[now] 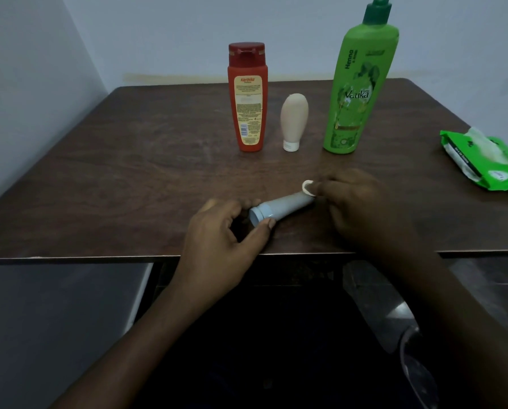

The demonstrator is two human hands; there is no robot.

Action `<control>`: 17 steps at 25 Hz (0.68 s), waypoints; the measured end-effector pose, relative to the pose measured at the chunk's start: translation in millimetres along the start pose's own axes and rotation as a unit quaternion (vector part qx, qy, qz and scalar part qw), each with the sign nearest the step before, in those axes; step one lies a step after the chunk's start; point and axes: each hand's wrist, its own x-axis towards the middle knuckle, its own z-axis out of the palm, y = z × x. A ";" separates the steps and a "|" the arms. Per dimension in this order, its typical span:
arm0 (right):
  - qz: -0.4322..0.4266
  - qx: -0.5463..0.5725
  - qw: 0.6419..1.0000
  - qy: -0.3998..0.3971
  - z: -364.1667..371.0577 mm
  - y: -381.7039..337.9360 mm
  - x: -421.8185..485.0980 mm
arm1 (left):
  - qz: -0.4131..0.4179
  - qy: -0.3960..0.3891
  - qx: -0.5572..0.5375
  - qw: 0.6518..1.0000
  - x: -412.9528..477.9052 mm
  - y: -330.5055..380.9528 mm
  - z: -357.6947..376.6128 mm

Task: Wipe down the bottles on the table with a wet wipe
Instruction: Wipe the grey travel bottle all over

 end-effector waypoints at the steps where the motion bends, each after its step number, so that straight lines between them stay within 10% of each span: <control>1: 0.003 0.001 1.000 0.008 0.5 -2.2 -0.4 | -0.002 -0.001 0.002 1.000 0.6 0.1 0.4; 6: -0.132 0.019 0.991 -0.013 1.8 -48.6 -6.7 | -0.013 -0.005 -0.009 1.000 0.2 2.2 0.0; 11: -0.026 -0.002 0.998 0.064 -6.8 -8.3 -2.0 | -0.075 0.034 -0.078 0.994 -1.7 9.3 -1.5; 17: -0.071 0.017 0.978 0.194 -14.8 -54.5 -7.7 | -0.292 0.053 -0.481 0.825 6.0 46.4 -6.8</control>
